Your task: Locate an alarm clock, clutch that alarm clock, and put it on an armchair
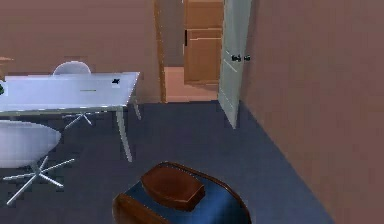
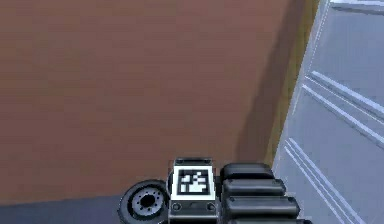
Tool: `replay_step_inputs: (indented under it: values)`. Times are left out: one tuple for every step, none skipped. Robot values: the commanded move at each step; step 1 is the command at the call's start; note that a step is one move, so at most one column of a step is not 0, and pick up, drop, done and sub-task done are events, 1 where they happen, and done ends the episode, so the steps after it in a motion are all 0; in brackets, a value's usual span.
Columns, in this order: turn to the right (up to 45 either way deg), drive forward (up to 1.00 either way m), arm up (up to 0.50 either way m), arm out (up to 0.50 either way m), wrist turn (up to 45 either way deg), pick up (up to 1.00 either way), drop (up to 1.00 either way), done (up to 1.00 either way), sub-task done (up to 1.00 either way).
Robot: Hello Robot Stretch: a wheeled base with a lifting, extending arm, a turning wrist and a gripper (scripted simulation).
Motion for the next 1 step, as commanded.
replay_step_inputs:
  values:
    - [-3.0,0.00,0.00,0.00,0.0,0.00,0.00,0.00,0.00]
